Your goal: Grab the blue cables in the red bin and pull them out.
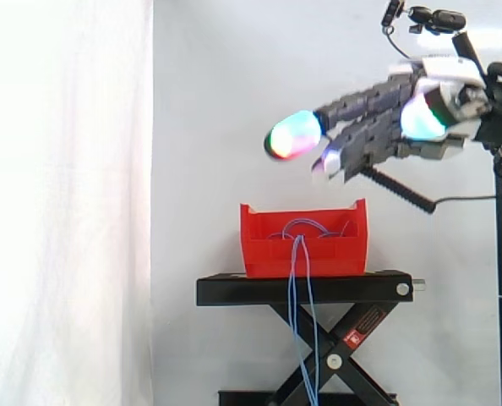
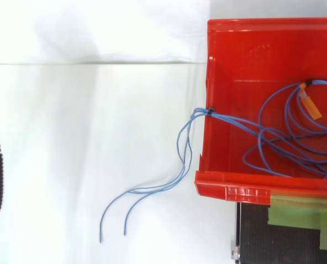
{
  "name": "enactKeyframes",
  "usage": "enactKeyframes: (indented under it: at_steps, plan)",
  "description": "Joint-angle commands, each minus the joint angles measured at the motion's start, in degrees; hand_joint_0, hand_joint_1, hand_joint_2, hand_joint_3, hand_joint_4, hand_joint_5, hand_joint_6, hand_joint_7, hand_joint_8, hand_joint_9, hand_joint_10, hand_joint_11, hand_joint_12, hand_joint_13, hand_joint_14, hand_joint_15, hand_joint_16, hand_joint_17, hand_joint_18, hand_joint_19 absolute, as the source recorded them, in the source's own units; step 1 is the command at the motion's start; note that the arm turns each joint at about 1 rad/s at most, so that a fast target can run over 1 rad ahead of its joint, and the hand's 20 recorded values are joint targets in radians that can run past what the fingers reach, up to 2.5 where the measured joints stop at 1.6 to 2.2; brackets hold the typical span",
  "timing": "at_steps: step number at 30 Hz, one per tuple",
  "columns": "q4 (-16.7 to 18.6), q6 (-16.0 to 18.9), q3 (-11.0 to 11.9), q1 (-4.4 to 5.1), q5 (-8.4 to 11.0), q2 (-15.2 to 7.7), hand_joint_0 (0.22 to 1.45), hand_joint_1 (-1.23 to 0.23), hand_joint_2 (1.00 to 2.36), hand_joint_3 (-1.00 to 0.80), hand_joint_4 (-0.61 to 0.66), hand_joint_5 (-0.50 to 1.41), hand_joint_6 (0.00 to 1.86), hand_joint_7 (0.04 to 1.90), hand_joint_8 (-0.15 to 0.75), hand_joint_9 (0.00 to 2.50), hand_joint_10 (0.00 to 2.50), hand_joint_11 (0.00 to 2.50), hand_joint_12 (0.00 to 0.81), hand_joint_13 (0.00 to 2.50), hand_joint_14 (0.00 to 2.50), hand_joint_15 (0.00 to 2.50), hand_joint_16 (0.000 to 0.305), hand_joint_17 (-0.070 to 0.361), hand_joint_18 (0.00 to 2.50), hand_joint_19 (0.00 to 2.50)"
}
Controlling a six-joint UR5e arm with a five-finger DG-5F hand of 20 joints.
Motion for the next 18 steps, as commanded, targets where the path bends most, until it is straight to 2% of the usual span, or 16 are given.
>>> enactKeyframes:
  at_steps: [1,2,3,4,5,8,9,11,12,14,16,18]
  plan:
    - [0.87,-28.50,0.01,0.43,-2.06,-3.89,0.80,-0.83,1.00,-1.00,0.20,0.50,0.01,0.36,0.262,0.75,0.01,0.44,0.353,0.57,0.01,0.31,0.050,0.113,0.46,0.45]
    - [1.92,-28.06,0.01,0.43,-4.17,-5.56,0.79,-0.83,1.00,-1.00,0.19,0.50,0.01,0.38,0.260,0.76,0.02,0.51,0.353,0.57,0.01,0.31,0.050,0.113,0.46,0.45]
    - [2.36,-27.98,0.01,0.43,-5.04,-5.91,0.79,-0.85,1.00,-1.00,0.19,0.49,0.01,0.43,0.256,0.80,0.02,0.71,0.355,0.57,0.01,0.36,0.050,0.113,0.46,0.46]
    - [3.15,-28.06,0.01,0.52,-6.71,-6.70,0.79,-0.86,1.00,-1.00,0.19,0.49,0.01,0.45,0.259,0.81,0.02,0.84,0.356,0.59,0.01,0.40,0.051,0.114,0.46,0.47]
    - [4.03,-28.15,0.01,0.69,-7.86,-6.79,0.78,-0.88,1.00,-1.00,0.19,0.47,0.01,0.49,0.261,0.82,0.02,1.04,0.367,0.60,0.02,0.47,0.051,0.115,0.46,0.49]
    - [5.53,-28.86,0.01,0.60,-10.14,-8.02,0.75,-0.92,1.00,-1.00,0.20,0.44,0.01,0.50,0.267,0.80,0.02,1.24,0.383,0.67,0.02,0.63,0.052,0.118,0.46,0.54]
    - [6.76,-29.73,0.01,0.69,-11.46,-8.64,0.75,-0.93,1.00,-1.00,0.21,0.43,0.01,0.50,0.276,0.80,0.01,1.35,0.389,0.69,0.02,0.71,0.053,0.119,0.48,0.55]
    - [9.57,-32.46,0.01,0.52,-13.48,-9.25,0.74,-0.94,1.00,-1.00,0.21,0.42,0.01,0.49,0.275,0.80,0.01,1.38,0.394,0.71,0.02,0.75,0.053,0.120,0.49,0.57]
    - [9.57,-32.46,0.01,0.52,-13.48,-9.25,0.74,-0.95,1.00,-1.00,0.21,0.42,0.01,0.48,0.284,0.80,0.01,1.38,0.398,0.72,0.02,0.77,0.054,0.121,0.50,0.57]
    - [13.44,-36.06,0.01,0.25,-14.89,-9.25,0.74,-0.95,1.00,-1.00,0.22,0.41,0.01,0.47,0.286,0.76,0.01,1.33,0.398,0.71,0.02,0.76,0.054,0.121,0.50,0.57]
    - [17.30,-39.14,0.01,0.08,-17.61,-9.25,0.74,-0.96,1.00,-1.00,0.22,0.41,0.01,0.47,0.289,0.75,0.01,1.28,0.397,0.69,0.02,0.74,0.054,0.121,0.50,0.56]
    - [18.01,-39.84,0.01,-0.01,-19.02,-9.25,0.73,-0.95,1.00,-1.00,0.22,0.42,0.01,0.46,0.291,0.74,0.01,1.24,0.399,0.69,0.02,0.72,0.054,0.121,0.50,0.57]
